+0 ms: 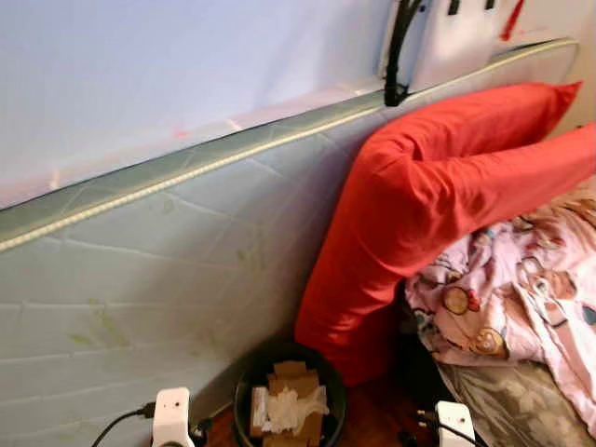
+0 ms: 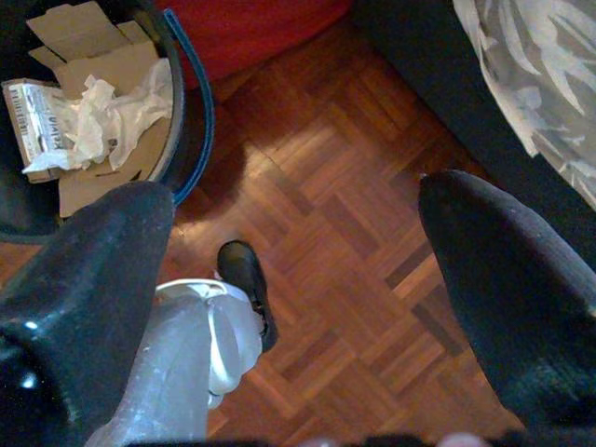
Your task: Clean up the room
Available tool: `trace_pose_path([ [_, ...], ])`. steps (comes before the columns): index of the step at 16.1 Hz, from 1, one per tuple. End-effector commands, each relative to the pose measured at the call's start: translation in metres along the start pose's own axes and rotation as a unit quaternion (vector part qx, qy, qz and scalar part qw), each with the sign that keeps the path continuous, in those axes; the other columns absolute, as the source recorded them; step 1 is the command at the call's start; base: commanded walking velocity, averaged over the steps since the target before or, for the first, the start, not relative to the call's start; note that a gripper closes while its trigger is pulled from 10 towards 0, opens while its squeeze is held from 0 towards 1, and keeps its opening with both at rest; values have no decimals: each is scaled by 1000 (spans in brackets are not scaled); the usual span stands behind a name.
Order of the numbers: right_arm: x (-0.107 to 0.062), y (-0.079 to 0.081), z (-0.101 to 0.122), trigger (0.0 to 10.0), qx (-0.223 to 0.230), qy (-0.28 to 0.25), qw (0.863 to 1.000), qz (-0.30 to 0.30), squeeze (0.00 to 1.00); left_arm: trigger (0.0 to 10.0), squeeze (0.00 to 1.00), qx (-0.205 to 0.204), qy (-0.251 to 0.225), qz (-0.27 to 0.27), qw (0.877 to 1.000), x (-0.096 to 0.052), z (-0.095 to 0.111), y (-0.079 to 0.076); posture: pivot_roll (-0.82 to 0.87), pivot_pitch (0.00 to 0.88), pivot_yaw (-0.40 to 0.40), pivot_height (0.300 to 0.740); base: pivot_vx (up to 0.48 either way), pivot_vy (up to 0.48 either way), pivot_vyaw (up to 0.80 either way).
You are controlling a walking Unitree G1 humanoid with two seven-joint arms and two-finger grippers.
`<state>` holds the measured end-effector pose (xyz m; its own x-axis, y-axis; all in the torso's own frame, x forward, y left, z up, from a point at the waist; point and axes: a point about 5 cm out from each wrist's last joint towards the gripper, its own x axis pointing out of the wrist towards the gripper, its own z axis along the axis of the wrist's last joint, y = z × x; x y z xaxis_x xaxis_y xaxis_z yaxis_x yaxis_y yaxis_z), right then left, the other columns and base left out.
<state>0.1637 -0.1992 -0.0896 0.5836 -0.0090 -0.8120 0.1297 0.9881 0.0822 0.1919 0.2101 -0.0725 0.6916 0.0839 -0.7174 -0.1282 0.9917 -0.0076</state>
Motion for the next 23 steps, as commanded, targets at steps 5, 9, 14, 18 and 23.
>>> trace_pose_path([
  [5, 3, 26, -4, 10000, -5, 7, 1000, 13, 0, 10000, 0, 9, 13, -1, 1000, -1, -4, -1, 49, 0, -32, 740, 0, -78, -774],
  [9, 4, 30, -2, 10000, -5, 1, 1000, 17, 0, 10000, 0, 9, 11, -1, 1000, -1, -4, 0, 51, 0, -32, 740, 0, 0, -581],
  [14, 4, 28, -1, 10000, -6, -4, 1000, 16, 0, 10000, 0, 10, 10, -3, 1000, 0, -4, -1, 50, 0, -33, 740, 0, 0, 0],
  [18, 3, 27, -1, 10000, -5, -5, 1000, 15, 0, 10000, 0, 17, 8, -4, 1000, 0, -3, -2, 50, 0, -32, 740, 0, 0, 0],
  [23, 3, 26, -1, 10000, -5, -7, 1000, 12, 0, 10000, 0, 19, 7, -3, 1000, 0, -2, -2, 50, 0, -34, 740, 0, -220, 0],
])
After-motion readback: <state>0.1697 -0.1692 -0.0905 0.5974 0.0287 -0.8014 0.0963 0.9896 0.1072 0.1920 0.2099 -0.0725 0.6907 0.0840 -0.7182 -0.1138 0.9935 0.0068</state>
